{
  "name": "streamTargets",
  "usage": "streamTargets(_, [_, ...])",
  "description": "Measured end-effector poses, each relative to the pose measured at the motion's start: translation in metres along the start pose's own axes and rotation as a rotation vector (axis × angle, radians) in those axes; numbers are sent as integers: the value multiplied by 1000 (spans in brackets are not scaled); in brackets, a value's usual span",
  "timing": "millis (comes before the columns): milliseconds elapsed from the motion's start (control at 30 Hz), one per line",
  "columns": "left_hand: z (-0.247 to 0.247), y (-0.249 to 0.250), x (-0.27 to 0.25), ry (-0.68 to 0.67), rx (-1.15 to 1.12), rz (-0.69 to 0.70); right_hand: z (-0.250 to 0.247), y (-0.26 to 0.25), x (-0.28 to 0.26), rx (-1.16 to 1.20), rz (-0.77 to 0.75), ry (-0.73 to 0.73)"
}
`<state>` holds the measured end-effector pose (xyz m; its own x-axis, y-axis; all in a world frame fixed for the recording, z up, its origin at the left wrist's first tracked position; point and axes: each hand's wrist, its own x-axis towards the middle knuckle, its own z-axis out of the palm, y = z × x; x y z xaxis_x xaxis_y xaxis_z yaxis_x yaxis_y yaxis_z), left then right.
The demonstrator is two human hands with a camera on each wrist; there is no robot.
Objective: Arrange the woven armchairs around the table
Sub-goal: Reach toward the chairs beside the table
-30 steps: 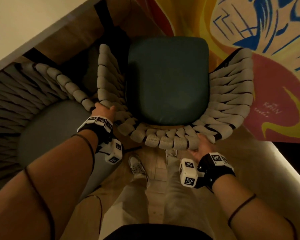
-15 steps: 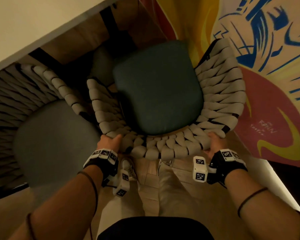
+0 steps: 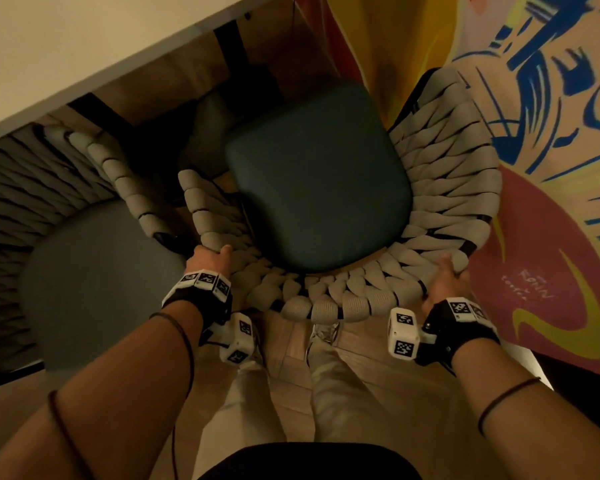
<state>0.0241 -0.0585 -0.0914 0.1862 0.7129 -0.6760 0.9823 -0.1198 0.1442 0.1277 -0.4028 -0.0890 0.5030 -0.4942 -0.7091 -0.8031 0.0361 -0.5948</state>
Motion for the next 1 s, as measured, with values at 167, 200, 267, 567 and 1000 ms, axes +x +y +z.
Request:
streamTargets(167, [2, 13, 6, 1, 19, -19, 9, -10, 18, -47, -5, -9])
streamTargets(200, [2, 14, 8, 5, 22, -25, 10, -10, 21, -41, -3, -19])
streamTargets(267, [2, 18, 11, 18, 28, -34, 14, -12, 26, -29, -10, -32])
streamTargets(567, [-4, 38, 23, 49, 22, -50, 34, -28, 41, -44, -25, -68])
streamTargets(1000, [-12, 61, 39, 33, -19, -27, 56, -53, 50, -136, -95, -59])
